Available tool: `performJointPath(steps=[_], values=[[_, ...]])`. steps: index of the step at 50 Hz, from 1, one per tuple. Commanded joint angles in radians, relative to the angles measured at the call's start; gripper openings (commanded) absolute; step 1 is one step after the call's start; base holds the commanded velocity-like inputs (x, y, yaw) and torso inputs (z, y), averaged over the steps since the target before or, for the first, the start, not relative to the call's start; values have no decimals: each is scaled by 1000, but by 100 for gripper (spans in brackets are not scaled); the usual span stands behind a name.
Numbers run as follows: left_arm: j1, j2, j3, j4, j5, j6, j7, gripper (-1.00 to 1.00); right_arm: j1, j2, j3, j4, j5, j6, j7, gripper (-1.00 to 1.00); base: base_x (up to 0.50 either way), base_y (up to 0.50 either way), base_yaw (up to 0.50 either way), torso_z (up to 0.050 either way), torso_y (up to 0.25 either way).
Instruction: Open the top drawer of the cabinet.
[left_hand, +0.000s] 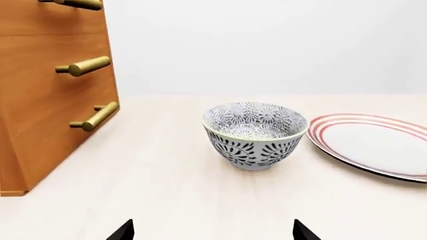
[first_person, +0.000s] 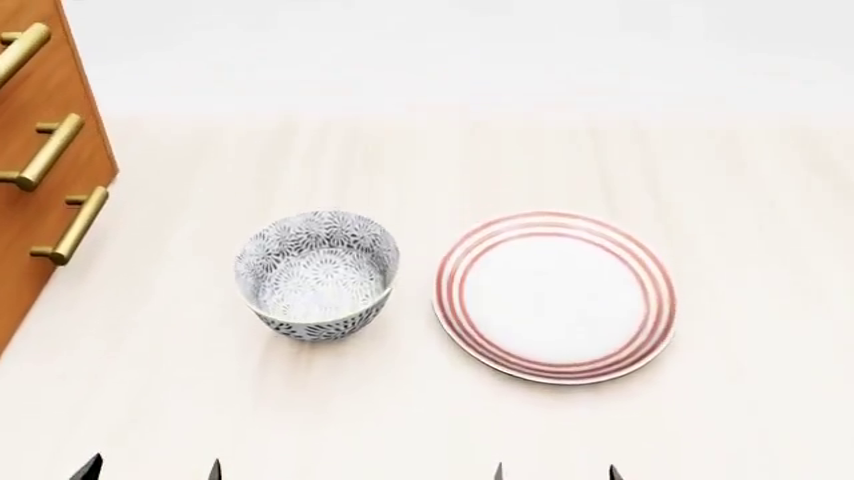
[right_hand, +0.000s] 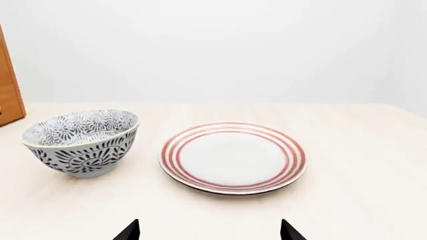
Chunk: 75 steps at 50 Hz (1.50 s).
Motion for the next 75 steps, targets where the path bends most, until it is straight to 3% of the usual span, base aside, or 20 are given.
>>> performJointPath(steps=[1, 29, 42, 75], values=[[-1, 12, -16, -4, 6, 6, 12, 100, -1, -11, 12, -1, -10, -4, -16, 100, 500, 0, 0, 0, 0], [-1, -6, 6, 4, -11, 2, -7, 100, 0, 7, -13, -7, -3, -7, 4, 100, 492, 0, 0, 0, 1], [-3, -12, 16, -9, -16, 16, -13, 100, -9, 16, -26, -12, -5, -46, 6, 100, 0, 0, 0, 0, 0], [-11, -29, 37, -2, -17, 0, -46, 100, 5, 29, -41, -2, 18, -23, 28, 100, 0, 418, 0, 0, 0]])
